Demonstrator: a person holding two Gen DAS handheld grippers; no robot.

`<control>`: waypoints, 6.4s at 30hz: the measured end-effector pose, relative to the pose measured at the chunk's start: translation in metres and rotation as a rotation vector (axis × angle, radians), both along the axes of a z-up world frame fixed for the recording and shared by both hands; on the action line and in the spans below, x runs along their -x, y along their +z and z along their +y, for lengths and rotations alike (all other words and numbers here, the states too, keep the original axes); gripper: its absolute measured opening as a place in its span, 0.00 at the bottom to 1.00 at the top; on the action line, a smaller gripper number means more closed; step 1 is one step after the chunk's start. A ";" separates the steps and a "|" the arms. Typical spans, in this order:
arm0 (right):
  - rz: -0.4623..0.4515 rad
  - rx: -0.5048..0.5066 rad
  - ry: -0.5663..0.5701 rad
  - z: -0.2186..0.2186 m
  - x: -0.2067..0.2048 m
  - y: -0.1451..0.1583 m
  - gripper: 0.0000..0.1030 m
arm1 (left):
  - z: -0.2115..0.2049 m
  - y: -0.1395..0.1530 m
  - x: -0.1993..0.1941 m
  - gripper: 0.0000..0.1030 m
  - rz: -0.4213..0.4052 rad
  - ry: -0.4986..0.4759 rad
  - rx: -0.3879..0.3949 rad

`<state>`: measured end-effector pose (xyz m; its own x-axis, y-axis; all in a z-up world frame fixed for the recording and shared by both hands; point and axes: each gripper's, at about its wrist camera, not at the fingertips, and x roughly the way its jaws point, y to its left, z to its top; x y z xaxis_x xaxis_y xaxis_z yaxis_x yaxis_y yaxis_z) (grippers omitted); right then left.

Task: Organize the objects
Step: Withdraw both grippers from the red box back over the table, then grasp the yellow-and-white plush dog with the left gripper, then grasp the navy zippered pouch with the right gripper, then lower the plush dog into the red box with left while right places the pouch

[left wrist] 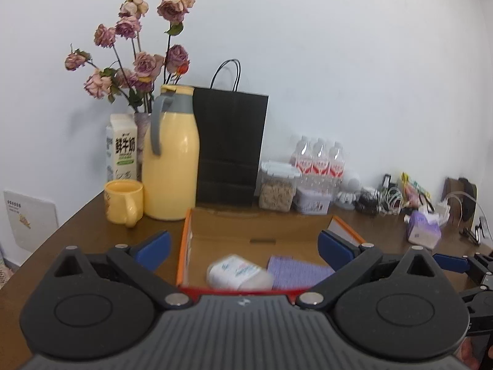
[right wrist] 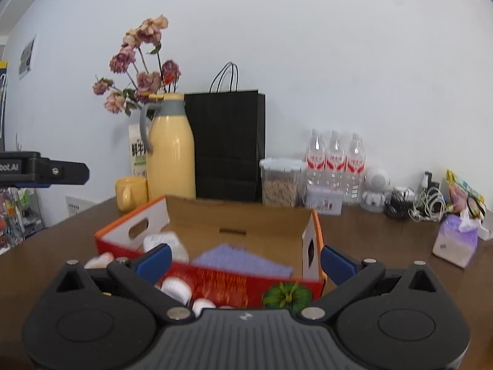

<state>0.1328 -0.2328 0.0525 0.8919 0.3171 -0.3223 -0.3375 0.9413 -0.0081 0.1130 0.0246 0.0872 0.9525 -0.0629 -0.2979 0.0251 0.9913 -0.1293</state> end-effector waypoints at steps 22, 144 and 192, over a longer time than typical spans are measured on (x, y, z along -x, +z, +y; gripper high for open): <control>0.234 0.091 0.076 0.020 0.050 -0.063 1.00 | 0.032 -0.064 0.057 1.00 0.201 0.043 0.014; 0.066 0.009 -0.055 0.044 -0.145 -0.017 0.59 | -0.029 -0.036 -0.158 0.47 0.146 0.005 0.033; 0.001 -0.044 -0.024 0.018 -0.101 0.004 1.00 | -0.038 -0.012 -0.104 1.00 0.014 0.012 -0.022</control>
